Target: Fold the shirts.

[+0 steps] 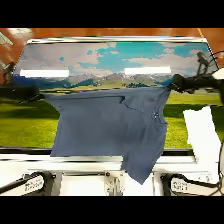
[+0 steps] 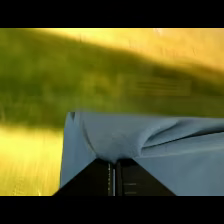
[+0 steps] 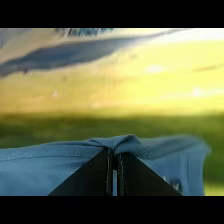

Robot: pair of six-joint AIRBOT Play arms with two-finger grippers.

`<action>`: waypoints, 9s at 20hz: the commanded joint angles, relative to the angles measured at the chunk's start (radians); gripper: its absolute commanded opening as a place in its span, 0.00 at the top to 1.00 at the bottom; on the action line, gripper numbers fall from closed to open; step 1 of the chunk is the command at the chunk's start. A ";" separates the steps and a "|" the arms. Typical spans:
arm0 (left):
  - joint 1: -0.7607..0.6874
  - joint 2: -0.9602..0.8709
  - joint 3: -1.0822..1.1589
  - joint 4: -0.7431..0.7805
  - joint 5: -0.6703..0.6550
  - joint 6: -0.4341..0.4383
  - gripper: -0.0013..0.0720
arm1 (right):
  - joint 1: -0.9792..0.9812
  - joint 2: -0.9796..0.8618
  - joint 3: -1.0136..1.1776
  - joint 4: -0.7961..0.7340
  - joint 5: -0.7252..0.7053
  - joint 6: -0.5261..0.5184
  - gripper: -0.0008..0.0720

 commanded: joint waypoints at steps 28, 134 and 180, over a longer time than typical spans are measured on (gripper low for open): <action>-0.127 -0.614 0.331 0.011 -0.334 -0.036 0.93 | 0.077 -0.270 -0.014 -0.196 0.067 0.132 0.91; 0.090 -0.388 0.122 -0.290 -0.191 0.063 0.93 | 0.018 -0.163 0.029 0.048 0.101 0.000 0.91; -0.297 -0.509 0.529 -0.468 -0.200 0.067 0.93 | -0.070 -0.332 0.234 0.064 0.398 0.060 0.91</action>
